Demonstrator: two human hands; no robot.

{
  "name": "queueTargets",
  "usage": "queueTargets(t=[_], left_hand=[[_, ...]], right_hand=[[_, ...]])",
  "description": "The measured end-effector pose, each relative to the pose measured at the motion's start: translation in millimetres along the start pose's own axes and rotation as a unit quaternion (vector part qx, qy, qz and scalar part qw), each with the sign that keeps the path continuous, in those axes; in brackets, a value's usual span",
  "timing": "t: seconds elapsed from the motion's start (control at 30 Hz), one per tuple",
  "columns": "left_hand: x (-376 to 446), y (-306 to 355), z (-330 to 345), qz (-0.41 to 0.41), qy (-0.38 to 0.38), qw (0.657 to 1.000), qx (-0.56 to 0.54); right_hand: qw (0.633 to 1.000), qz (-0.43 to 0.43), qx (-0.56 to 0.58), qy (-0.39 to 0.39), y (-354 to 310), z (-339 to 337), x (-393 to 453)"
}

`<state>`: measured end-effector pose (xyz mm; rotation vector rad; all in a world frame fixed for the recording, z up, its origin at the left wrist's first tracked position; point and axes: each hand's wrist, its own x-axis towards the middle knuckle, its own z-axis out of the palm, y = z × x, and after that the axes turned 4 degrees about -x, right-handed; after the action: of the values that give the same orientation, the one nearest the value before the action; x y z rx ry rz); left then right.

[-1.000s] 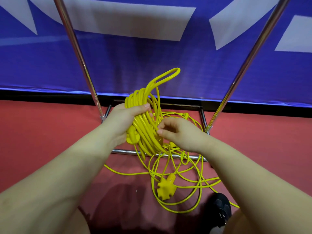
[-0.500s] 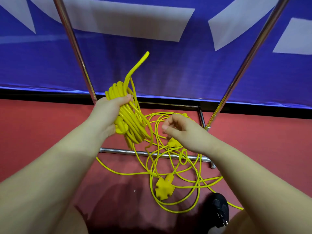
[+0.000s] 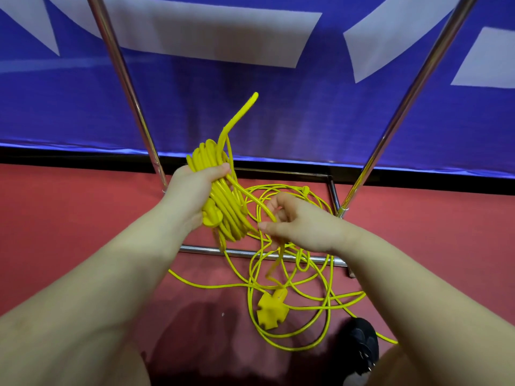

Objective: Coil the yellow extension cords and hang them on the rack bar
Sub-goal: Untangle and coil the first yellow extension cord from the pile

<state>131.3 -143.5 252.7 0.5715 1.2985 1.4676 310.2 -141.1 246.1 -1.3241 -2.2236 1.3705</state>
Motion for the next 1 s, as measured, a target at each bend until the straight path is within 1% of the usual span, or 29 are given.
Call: queueTargets(t=[0.03, 0.07, 0.1, 0.13, 0.2, 0.23, 0.3, 0.4, 0.47, 0.53, 0.6, 0.67, 0.73, 0.77, 0.8, 0.87, 0.93, 1.0], left_hand=[[1.9, -0.5, -1.7, 0.006, 0.005, 1.0, 0.016], [4.2, -1.1, -3.5, 0.012, 0.009, 0.999, 0.032], [7.0, -1.6, -5.3, 0.017, 0.013, 0.999, 0.045], [10.0, -2.1, -7.2, 0.02, 0.015, 0.998, 0.057], [14.4, -2.5, -10.2, 0.023, 0.016, 0.996, 0.079], [15.1, -2.7, -11.3, 0.024, 0.01, 0.995, 0.093], [13.6, -3.4, -12.0, 0.023, -0.01, 0.993, 0.119], [8.7, -2.7, -10.2, 0.024, -0.032, 0.993, 0.113], [7.9, -1.5, -9.6, 0.026, -0.03, 0.995, 0.091], [9.2, -1.0, -10.0, 0.028, -0.025, 0.996, 0.083], [10.5, -1.7, -9.9, 0.032, -0.022, 0.996, 0.082], [11.2, -2.4, -9.5, 0.038, -0.019, 0.996, 0.084], [11.0, -2.2, -9.6, 0.044, -0.018, 0.995, 0.086], [10.8, -2.0, -9.6, 0.045, -0.019, 0.995, 0.085], [10.6, -2.1, -9.8, 0.044, -0.021, 0.995, 0.086], [9.2, -3.3, -9.7, 0.042, -0.027, 0.994, 0.092], [7.3, -4.7, -9.1, 0.047, -0.041, 0.992, 0.112], [6.4, -6.3, -9.1, 0.054, -0.053, 0.987, 0.143]], right_hand=[[1.0, 0.003, -0.024, 0.008, 1.1, -0.9, 0.3], [0.998, -0.001, -0.05, 0.039, 2.4, -1.8, 1.7], [0.993, -0.013, -0.072, 0.093, 3.3, -3.8, 2.8], [0.982, -0.03, -0.087, 0.164, 4.8, -6.2, 4.0], [0.951, -0.05, -0.079, 0.293, 5.1, -11.1, 4.6], [0.94, -0.05, -0.065, 0.33, 5.4, -13.1, 4.4], [0.933, -0.022, -0.073, 0.352, 9.8, -17.1, 4.9], [0.932, 0.05, -0.147, 0.328, 23.2, -22.4, 9.7], [0.93, 0.111, -0.206, 0.282, 26.3, -21.2, 11.8], [0.925, 0.17, -0.28, 0.193, 23.3, -15.5, 11.7], [0.919, 0.193, -0.335, 0.078, 17.2, -10.3, 9.2], [0.926, 0.181, -0.329, -0.037, 7.6, -8.2, 3.3], [0.936, 0.139, -0.298, -0.122, -3.2, -6.0, -1.3], [0.945, 0.121, -0.269, -0.14, -6.6, -4.6, -1.8], [0.959, 0.113, -0.215, -0.144, -9.2, -4.1, -2.8], [0.982, 0.093, -0.122, -0.111, -11.0, -6.5, -3.2], [0.991, 0.072, -0.081, -0.084, -10.9, -10.4, -2.7], [0.993, 0.057, -0.064, -0.085, -11.2, -12.9, -2.9]])
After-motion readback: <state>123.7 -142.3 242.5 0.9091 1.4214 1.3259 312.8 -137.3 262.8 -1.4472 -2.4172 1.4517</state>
